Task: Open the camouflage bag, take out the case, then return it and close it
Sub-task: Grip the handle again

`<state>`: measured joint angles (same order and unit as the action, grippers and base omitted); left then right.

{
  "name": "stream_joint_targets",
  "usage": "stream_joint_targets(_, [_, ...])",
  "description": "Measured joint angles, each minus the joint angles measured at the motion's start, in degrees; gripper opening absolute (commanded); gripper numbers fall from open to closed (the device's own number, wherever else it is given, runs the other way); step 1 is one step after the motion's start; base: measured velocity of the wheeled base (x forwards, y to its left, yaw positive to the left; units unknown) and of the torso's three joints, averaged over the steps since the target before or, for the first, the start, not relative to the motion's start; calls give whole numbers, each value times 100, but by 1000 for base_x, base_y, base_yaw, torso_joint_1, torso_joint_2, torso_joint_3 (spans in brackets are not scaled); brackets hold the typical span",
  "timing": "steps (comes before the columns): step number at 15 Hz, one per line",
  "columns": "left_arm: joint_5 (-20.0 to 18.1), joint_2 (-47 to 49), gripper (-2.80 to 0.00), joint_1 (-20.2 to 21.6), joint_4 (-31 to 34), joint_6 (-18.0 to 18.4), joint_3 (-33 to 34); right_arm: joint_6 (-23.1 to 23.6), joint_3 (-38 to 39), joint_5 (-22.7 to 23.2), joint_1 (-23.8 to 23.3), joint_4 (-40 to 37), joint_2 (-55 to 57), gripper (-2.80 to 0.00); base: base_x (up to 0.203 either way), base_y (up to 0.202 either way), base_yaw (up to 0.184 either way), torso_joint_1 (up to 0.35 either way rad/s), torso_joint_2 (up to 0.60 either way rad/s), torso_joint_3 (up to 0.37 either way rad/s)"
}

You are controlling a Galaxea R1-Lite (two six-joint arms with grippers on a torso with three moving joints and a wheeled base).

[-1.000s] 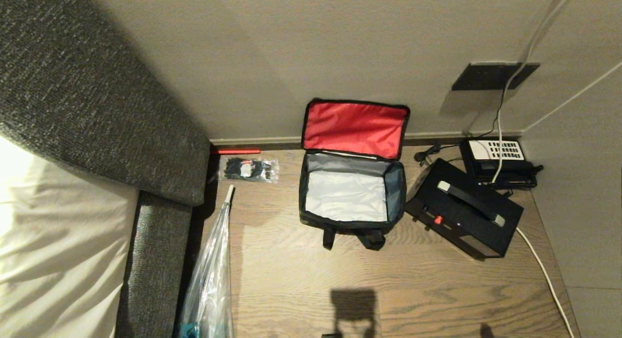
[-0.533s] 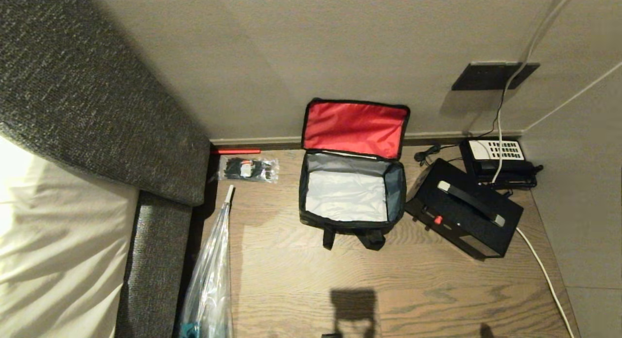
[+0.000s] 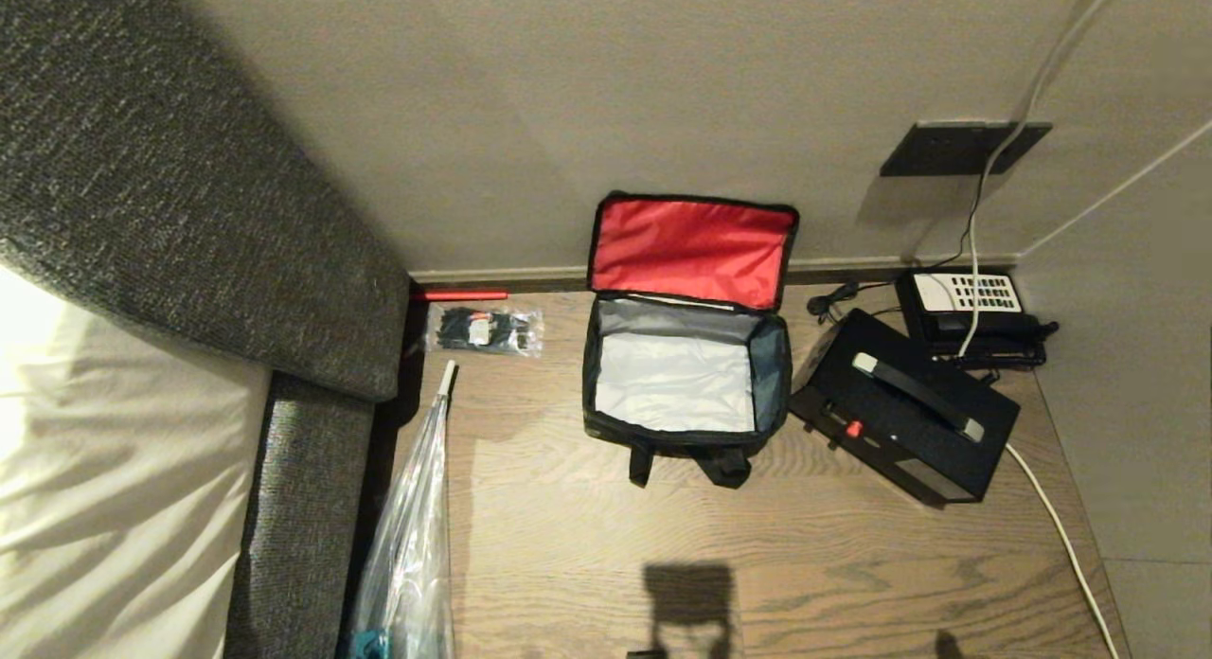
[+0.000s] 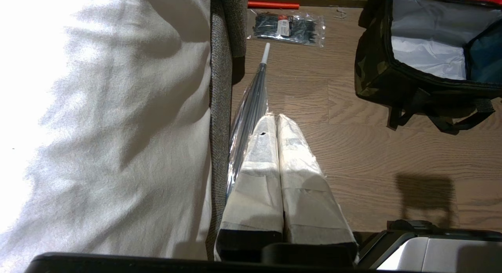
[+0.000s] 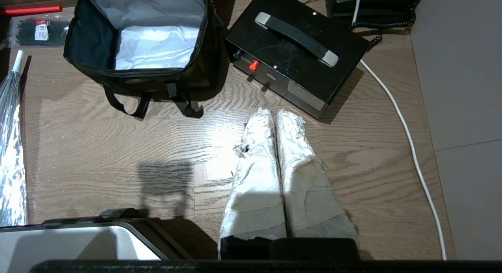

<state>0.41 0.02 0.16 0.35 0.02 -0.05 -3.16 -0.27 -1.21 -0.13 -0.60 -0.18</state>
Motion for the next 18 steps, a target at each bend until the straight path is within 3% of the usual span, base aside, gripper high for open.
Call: stream_joint_targets(18, [0, 0, -280, 0, -1, 2, 2, 0, 0, 5, 2, -2, 2, -280, 0, 0, 0, 0, 0, 0])
